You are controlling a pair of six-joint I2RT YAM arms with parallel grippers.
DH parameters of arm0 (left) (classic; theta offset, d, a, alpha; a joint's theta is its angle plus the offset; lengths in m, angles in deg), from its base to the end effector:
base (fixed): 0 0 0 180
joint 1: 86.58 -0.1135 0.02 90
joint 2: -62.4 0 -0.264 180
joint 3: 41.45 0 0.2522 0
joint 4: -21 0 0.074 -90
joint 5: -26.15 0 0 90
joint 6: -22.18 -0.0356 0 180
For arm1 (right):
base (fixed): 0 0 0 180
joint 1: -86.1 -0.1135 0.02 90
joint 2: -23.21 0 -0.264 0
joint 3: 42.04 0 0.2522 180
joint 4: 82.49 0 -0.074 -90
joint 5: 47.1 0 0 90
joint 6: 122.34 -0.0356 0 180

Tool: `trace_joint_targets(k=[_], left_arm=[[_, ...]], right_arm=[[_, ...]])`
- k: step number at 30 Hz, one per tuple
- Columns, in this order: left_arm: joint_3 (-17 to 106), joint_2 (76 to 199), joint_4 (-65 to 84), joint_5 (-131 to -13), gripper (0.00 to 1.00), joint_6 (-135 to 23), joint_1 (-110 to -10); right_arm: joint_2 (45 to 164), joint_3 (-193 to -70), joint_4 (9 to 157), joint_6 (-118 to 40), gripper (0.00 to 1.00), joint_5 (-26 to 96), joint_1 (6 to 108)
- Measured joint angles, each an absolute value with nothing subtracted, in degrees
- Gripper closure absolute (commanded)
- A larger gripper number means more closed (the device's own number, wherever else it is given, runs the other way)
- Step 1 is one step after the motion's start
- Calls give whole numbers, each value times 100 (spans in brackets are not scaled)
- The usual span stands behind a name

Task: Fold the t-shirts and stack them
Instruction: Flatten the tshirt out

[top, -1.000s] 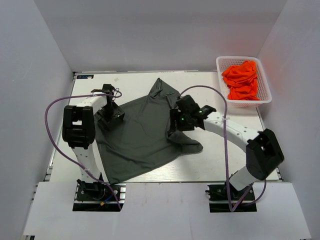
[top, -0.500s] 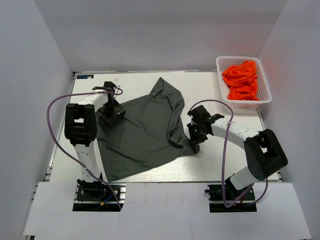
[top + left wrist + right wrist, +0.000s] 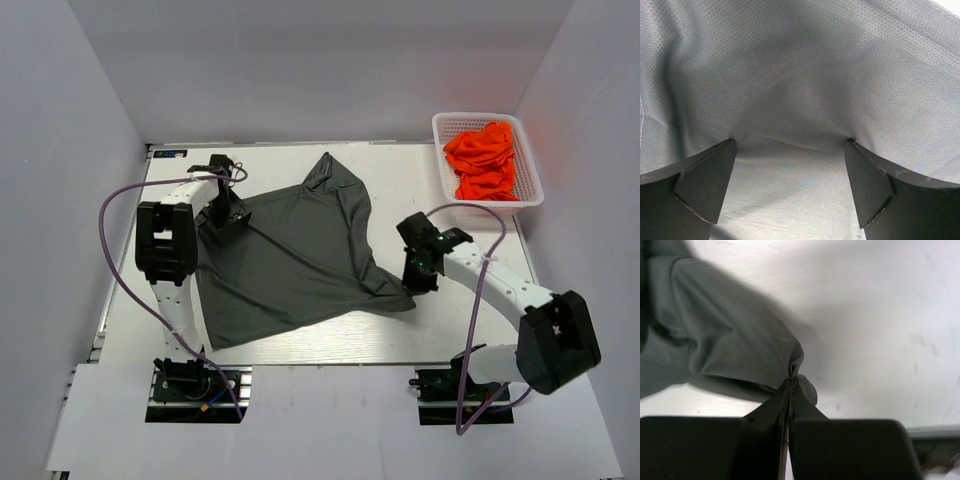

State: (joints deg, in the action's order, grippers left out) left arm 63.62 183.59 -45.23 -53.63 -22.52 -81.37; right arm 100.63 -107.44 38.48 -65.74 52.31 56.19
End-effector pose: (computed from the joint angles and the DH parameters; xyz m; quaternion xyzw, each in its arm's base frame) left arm 0.4124 -0.0313 0.1613 -0.3462 0.9316 0.0520 0.0980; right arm 0.2149 0.1169 0.2154 0.0434 0.9822 0.0172 0.1821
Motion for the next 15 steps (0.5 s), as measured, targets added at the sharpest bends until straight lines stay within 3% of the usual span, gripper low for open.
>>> trace_joint_targets(k=[5,7,8,11,13,15], left_arm=[[6432,18396,-4539,-5317,1,-2254,-8124],[6439,18402,-4545,-5306,1,-2256,-8119],[6450,18404,-4552,-5306,1,-2256,-8119],[6496,18435,-4563,-5315,1,-2285,-8121],[6513,18450,-4543,-5322,1,-2311,-8121],[6531,18457,-4521,-5348,1,-2396,-8121]], right_arm=[[9377,-9959,3046,-8089,100,5526,5818],[9034,-9668,2774,-8590,89,5521,5864],[8861,-9590,2656,-8813,83,5521,5881],[8413,-9566,2385,-9101,34,5692,5921],[8354,-9719,2302,-8948,10,5845,5953],[8551,-10057,2372,-8618,10,5908,5956]])
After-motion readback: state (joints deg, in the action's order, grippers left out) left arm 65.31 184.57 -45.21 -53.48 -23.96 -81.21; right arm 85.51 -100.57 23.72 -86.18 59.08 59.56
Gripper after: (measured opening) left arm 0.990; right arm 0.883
